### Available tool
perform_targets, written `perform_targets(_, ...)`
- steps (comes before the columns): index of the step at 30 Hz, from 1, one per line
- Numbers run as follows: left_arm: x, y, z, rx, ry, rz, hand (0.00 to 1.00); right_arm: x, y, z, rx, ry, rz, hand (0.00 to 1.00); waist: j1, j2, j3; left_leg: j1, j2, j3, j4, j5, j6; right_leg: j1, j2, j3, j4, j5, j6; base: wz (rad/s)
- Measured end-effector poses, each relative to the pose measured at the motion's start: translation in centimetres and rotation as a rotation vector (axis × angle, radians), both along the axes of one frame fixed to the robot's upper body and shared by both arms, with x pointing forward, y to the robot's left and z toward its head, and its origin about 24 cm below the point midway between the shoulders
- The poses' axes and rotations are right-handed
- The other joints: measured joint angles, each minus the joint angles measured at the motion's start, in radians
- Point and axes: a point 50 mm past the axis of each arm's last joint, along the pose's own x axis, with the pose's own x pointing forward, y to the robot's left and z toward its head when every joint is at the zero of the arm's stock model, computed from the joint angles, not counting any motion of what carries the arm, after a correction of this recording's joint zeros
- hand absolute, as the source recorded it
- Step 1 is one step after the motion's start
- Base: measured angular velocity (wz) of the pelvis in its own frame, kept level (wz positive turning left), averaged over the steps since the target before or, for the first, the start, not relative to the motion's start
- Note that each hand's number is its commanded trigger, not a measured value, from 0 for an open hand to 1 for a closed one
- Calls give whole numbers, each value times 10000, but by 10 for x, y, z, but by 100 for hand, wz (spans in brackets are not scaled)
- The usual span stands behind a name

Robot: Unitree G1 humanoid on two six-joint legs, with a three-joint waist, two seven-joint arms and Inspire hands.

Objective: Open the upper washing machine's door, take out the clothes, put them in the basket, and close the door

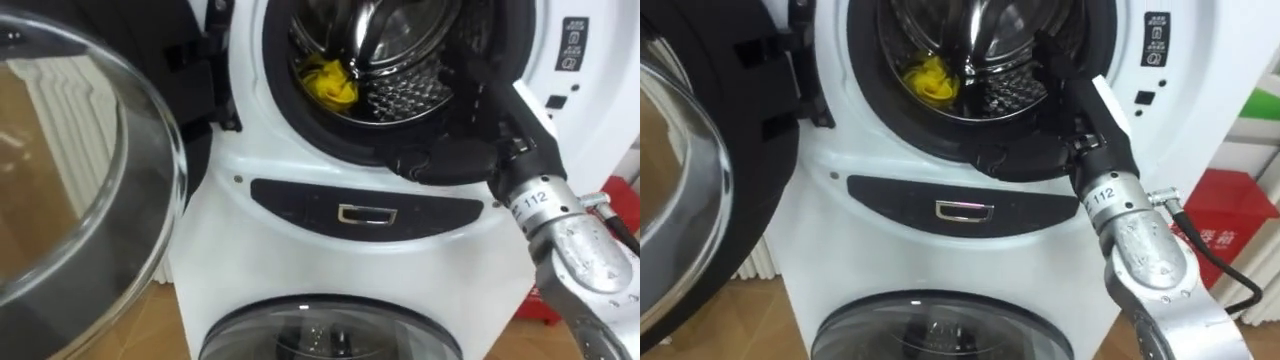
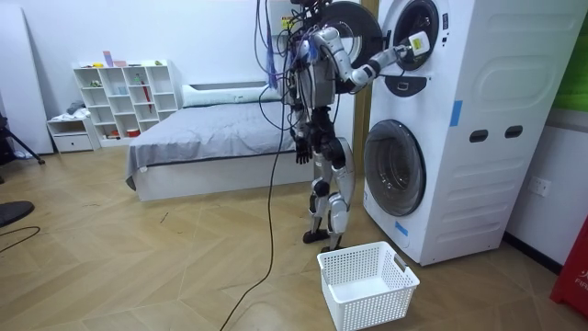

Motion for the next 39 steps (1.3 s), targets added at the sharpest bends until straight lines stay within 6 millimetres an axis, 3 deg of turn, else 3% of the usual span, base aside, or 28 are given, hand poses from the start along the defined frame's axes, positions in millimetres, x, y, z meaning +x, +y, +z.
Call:
perform_targets(4,26,3,1,52,-635,-89,0,4,25,31,-311,-1199,901,0,521,-85,-64,74,-19,-65,-347,146,-92,-23,27,-20,-103,27,-26,6)
perform_targets(7,27,1,0,-21,-650,28,0,-4,49,48,-334,-1820,2280,0,821,-128,-74,413,4,-218,-690,198,-85,381,84,-224,-364,49,-139,18)
perform_targets(12,8,1,-1,-25,-35,144,0,-16,56,59,-317,-2349,2930,0,686,-103,-65,534,92,-109,-925,80,-173,365,181,-206,-398,-109,-218,-8)
perform_targets(15,6,3,-1,75,-81,105,0,-21,58,64,-351,-2626,3119,0,714,-85,-67,584,154,-113,-997,59,-227,358,258,-210,-425,-172,-301,-2)
perform_targets(23,3,1,-2,31,-69,61,0,-22,59,64,-264,-2562,3397,0,734,-85,-55,742,225,-116,-1028,-2,-374,536,390,-162,-563,-247,-393,-2)
perform_targets(27,4,0,-2,13,-137,107,0,-19,57,62,-252,-2420,3310,0,683,-68,13,894,290,-182,-1126,-15,-396,766,396,-281,-681,-259,-385,8)
perform_targets(32,9,2,-1,61,-354,166,0,-8,41,59,18,-2216,2663,0,636,-252,32,872,293,-294,-1084,-27,-415,810,392,-394,-698,-290,-403,8)
perform_targets(39,16,3,0,73,-528,502,0,21,14,26,-230,-247,1828,0,691,-270,25,807,237,-529,-1019,-36,-405,855,340,-612,-737,-312,-368,10)
